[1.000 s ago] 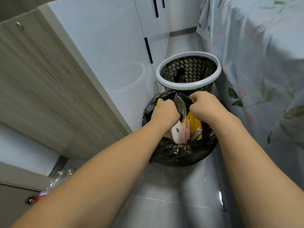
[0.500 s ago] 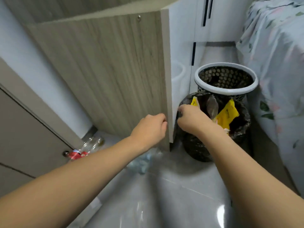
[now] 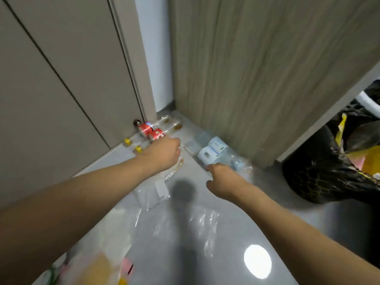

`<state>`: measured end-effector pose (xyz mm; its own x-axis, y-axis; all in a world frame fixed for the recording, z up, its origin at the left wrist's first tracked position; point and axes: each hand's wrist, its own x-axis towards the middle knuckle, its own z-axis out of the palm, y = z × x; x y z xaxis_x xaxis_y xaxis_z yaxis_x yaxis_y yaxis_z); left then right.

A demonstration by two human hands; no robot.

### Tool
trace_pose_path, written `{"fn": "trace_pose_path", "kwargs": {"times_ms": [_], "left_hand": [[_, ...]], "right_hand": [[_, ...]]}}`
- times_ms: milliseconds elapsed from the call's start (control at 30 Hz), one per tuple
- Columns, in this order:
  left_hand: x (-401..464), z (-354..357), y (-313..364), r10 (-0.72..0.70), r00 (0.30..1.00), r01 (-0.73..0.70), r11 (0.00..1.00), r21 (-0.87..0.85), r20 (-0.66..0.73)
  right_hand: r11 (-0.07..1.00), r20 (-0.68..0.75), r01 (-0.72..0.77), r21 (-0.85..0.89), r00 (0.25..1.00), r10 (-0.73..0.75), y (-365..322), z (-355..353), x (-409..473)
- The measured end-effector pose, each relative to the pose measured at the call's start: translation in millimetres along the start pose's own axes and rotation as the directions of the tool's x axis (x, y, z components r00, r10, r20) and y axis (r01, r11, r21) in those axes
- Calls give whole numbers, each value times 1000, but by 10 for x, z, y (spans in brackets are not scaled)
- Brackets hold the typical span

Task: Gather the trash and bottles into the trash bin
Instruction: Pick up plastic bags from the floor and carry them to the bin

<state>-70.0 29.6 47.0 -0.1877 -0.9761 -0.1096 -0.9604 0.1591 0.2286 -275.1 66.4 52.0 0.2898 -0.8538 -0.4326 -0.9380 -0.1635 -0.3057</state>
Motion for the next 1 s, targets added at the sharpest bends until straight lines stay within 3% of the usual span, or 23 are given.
{"fn": "trace_pose_path", "kwargs": {"times_ms": [100, 200, 400, 500, 667, 767, 867, 1000], "left_hand": [[-162, 270, -385, -133, 990, 134, 990, -47, 38], [-406, 557, -661, -257, 962, 265, 959, -97, 88], [-757, 863, -949, -447, 879, 470, 870, -149, 166], [-850, 973, -987, -362, 913, 381, 922, -73, 189], [-922, 1165, -831, -192, 958, 183, 981, 63, 215], [-895, 1282, -658, -212, 954, 188, 974, 127, 213], [-855, 1414, -524, -275, 913, 212, 951, 226, 302], [-777, 1427, -444, -224, 915, 92, 925, 368, 336]], "right_hand": [[999, 171, 24, -42, 985, -17, -172, 466, 150], [998, 254, -1, -58, 967, 16, -294, 908, 296], [942, 176, -103, -318, 970, 165, -387, 1503, 370], [941, 144, -143, -307, 970, 195, -319, 1587, 377], [983, 283, -95, -160, 949, 137, -208, 1370, 410], [986, 236, -104, -129, 963, 132, -132, 1147, 457], [988, 224, -97, -121, 967, 123, -96, 943, 453], [995, 204, -98, -35, 974, 103, -148, 734, 395]]}}
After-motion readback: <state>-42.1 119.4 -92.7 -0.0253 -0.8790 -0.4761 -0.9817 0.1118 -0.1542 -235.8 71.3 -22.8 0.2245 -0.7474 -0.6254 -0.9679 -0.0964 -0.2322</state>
